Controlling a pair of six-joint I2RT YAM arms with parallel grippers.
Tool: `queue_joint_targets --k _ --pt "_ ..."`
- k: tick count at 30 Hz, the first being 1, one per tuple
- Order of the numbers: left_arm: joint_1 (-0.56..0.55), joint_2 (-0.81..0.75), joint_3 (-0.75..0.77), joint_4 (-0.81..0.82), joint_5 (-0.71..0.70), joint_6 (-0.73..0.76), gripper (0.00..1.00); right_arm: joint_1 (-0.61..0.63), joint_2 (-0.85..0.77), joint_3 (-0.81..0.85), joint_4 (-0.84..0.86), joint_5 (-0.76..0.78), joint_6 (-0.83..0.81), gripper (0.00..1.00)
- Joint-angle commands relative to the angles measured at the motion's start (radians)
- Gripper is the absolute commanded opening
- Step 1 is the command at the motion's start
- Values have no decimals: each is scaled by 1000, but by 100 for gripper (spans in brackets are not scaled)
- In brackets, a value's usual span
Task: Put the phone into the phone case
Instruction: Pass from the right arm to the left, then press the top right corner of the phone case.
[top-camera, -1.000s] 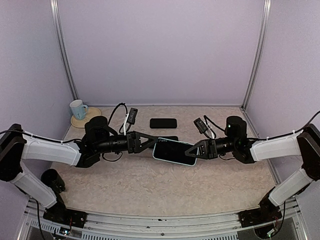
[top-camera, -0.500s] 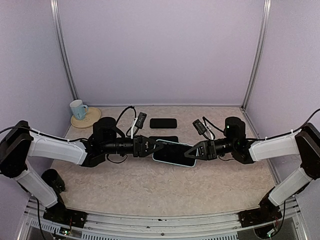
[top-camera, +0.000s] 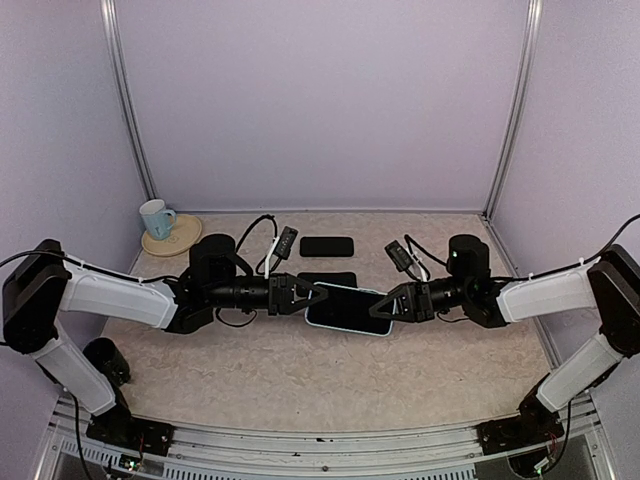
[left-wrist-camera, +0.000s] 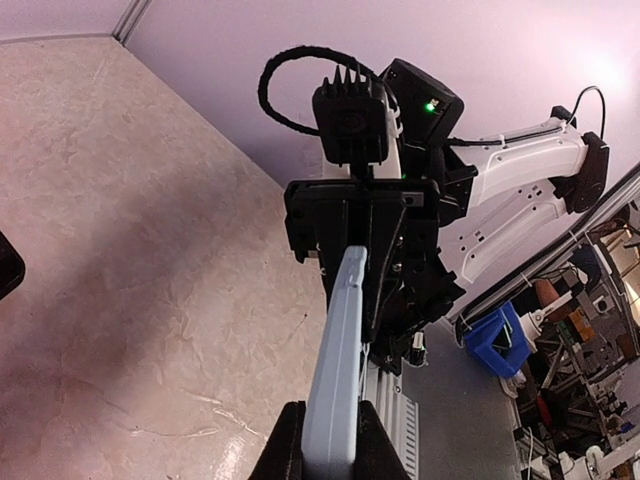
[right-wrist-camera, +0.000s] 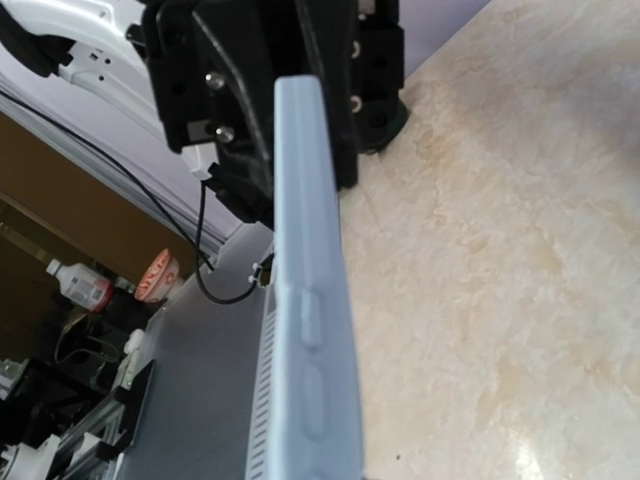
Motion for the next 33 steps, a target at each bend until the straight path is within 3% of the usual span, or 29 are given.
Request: queue_joint_targets --k 1,5,10,16,25,33 --pt "-6 10 3 19 -25 5 0 10 -10 50 -12 18 -3 0" --pt "13 11 -14 17 -48 -33 0 4 -5 61 -49 26 -22 20" --pt "32 11 -23 -19 -89 -59 0 -8 -11 82 -145 57 -82 54" --pt "57 19 -40 -26 -111 -97 0 -12 -27 105 -257 119 -167 77" --pt "63 -70 -130 174 -101 -108 0 -13 2 85 -257 143 -154 79" --pt "61 -111 -176 310 -89 -134 0 -12 24 41 -109 100 -46 79"
